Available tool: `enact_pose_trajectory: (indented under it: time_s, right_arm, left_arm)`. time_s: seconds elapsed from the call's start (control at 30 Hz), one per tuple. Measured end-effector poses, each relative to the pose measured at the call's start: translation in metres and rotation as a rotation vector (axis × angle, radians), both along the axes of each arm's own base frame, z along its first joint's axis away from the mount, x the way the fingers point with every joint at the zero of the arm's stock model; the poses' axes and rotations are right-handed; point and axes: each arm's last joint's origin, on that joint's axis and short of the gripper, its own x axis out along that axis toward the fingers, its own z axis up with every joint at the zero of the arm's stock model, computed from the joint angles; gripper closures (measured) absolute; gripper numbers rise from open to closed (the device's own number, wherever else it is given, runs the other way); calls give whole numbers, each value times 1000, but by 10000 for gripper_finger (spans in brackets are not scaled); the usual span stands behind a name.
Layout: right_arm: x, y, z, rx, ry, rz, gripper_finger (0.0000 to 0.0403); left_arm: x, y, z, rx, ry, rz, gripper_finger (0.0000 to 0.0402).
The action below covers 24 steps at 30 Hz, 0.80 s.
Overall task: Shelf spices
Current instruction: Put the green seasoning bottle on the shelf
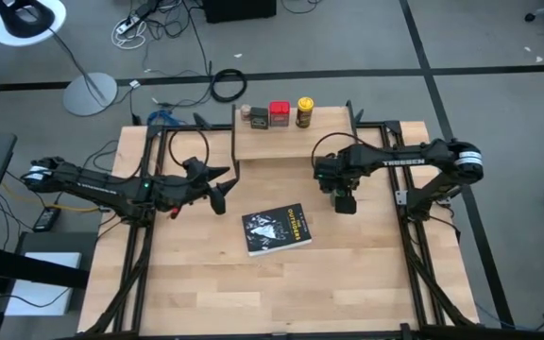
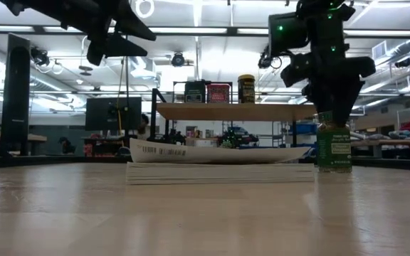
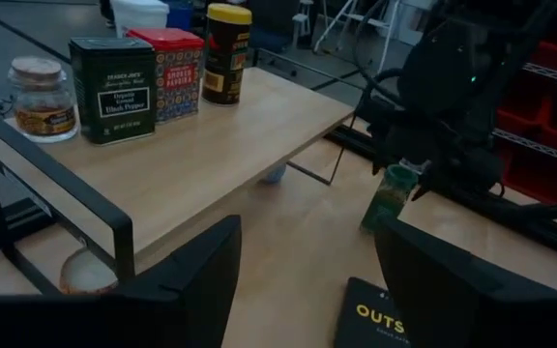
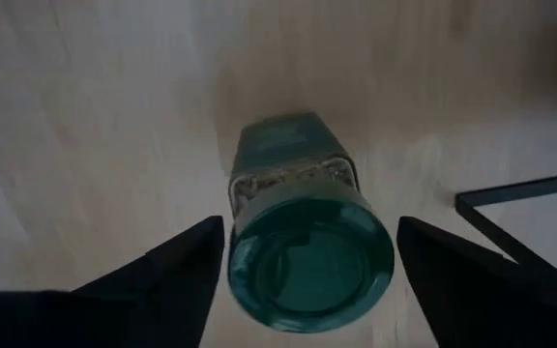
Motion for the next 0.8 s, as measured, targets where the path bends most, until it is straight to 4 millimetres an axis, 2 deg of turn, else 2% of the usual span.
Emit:
enact_pose_trajectory:
  time_s: [0.13, 0.3, 0.6, 0.8]
  right_arm:
    - [2, -1, -4, 34, 19, 15, 131]
    - [2, -1, -5, 41, 23, 30, 204]
    - [1, 1, -2, 49, 8, 38, 205]
    - [0, 5, 28, 37, -99, 58, 205]
  left_arm:
    - [0, 0, 0, 1, 0, 0, 159]
    - [0, 0, 0, 1, 2, 0, 159]
    - [0, 0, 0, 1, 2, 0, 159]
    - [0, 0, 0, 1, 1, 0, 159]
